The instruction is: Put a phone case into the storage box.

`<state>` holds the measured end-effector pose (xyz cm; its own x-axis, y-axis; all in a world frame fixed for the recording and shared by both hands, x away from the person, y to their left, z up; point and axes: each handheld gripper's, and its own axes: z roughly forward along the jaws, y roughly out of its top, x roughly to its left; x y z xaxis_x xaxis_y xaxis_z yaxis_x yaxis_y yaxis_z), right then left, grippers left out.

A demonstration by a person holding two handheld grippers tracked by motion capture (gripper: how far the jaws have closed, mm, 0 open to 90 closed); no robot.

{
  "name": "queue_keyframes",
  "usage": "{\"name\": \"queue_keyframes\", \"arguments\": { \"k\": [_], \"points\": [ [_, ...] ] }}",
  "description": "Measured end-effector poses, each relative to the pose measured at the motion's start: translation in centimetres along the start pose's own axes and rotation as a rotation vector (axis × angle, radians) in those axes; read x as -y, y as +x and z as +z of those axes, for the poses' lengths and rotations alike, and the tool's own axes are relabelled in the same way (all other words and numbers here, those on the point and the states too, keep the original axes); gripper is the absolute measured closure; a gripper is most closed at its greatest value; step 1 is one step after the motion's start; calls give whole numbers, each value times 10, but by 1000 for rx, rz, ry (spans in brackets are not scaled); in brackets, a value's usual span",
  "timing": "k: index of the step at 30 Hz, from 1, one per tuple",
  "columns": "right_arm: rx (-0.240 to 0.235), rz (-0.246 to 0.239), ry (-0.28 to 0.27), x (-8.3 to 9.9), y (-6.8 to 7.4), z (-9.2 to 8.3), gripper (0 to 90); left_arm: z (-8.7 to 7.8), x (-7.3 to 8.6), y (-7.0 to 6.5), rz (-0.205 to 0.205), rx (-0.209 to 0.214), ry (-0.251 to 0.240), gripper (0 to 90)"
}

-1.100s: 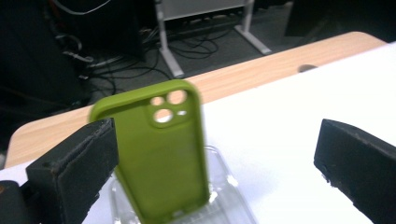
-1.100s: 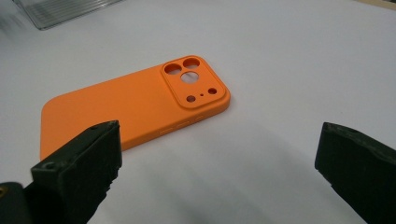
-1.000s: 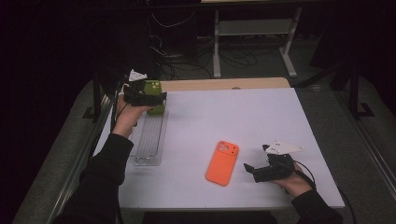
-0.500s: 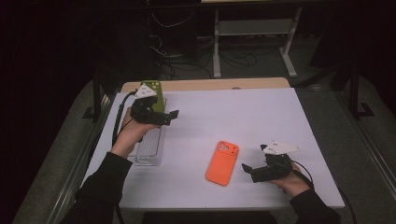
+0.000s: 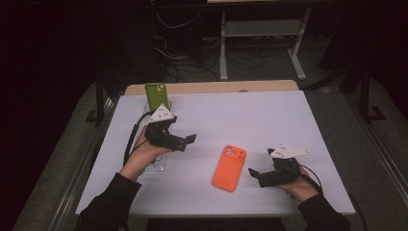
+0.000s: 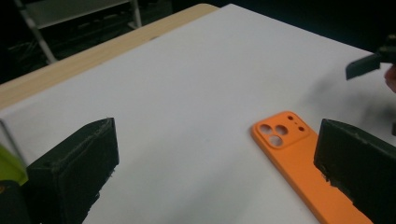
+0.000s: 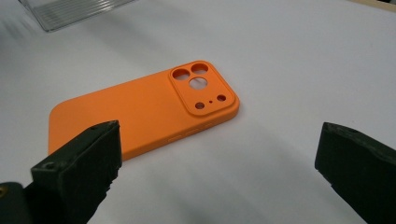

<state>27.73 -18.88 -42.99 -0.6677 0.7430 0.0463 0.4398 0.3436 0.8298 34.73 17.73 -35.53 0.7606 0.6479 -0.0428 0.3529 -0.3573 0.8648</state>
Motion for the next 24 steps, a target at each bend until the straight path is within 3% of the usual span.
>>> {"name": "queue_keyframes", "arguments": {
  "k": [5,10,14,17,18,20,23,24],
  "points": [
    [8,3,-1,0,1,-2,0,6,16,-14,12,47,21,0],
    [2,-5,7,2,2,-1,0,7,22,-23,53,66,41,0],
    [2,4,-4,1,0,-3,0,8,28,-29,53,82,50,0],
    [7,22,-3,1,-1,-4,0,9,32,-30,75,95,61,0],
    [11,20,-8,1,-3,-5,0,11,34,-31,58,106,62,0],
    [21,30,-4,1,-4,-6,0,14,37,-32,83,108,79,0],
    [33,55,-8,0,-5,-8,0,16,40,-31,51,127,70,0],
    [33,58,-4,-2,-5,-8,0,16,42,-31,62,130,85,0]
  ]
}}
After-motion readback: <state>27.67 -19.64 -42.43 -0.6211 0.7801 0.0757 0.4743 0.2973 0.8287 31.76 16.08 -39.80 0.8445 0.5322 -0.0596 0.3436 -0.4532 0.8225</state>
